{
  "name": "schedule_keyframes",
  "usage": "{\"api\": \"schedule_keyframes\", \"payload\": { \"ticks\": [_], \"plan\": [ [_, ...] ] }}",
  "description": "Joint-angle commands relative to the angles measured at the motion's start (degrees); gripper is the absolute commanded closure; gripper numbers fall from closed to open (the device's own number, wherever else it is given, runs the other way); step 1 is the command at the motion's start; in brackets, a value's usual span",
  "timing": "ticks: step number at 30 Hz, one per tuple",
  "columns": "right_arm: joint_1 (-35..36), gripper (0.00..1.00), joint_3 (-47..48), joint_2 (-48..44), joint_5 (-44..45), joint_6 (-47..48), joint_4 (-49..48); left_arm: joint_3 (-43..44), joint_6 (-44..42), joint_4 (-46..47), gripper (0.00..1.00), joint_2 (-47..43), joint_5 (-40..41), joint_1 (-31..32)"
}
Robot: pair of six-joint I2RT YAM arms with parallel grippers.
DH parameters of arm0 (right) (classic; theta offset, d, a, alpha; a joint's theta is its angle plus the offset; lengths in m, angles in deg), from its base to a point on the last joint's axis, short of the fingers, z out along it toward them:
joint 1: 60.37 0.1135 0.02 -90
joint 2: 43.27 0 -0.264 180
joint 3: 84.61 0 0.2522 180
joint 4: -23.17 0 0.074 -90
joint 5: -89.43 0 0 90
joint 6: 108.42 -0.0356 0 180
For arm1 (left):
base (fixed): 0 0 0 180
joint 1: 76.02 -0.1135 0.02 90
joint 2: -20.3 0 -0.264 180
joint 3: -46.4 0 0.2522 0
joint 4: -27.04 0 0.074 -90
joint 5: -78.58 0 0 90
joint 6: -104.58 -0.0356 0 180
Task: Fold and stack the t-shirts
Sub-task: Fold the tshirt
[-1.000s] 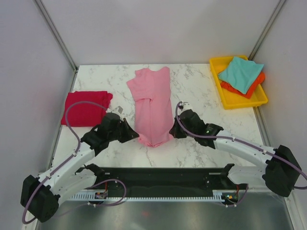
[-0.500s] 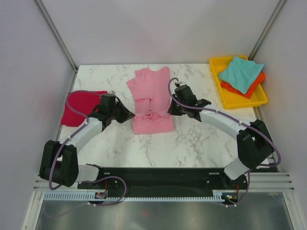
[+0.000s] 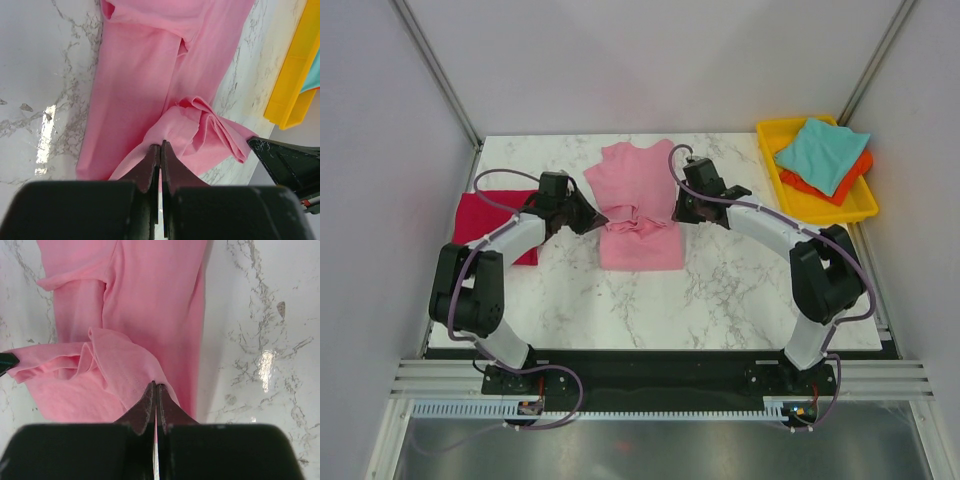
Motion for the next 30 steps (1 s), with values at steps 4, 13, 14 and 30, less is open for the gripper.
{"api": "schedule_keyframes", "payload": {
  "ticks": [4, 13, 14, 30],
  "plan": [
    [-1.06, 1.0, 6.0, 2.76, -0.16, 2.27, -0.11, 3.67, 2.02, 2.45, 0.98, 2.17, -3.2, -1.65],
    [-2.29, 0.9, 14.26, 10.49, 4.49, 3.77, -0.63, 12.35, 4.74, 6.41, 0.61, 14.36, -10.13, -5.51],
    [-2.38, 0.58, 15.4, 11.37, 6.5, 4.2, -0.64, 13.94, 4.83, 6.23, 0.4, 16.05, -12.23, -6.04],
    [-0.01, 0.2, -17.44, -15.4, 9.42, -1.6, -15.4, -14.39, 0.42, 2.1, 0.0, -15.1, 3.82, -6.05]
  ]
}}
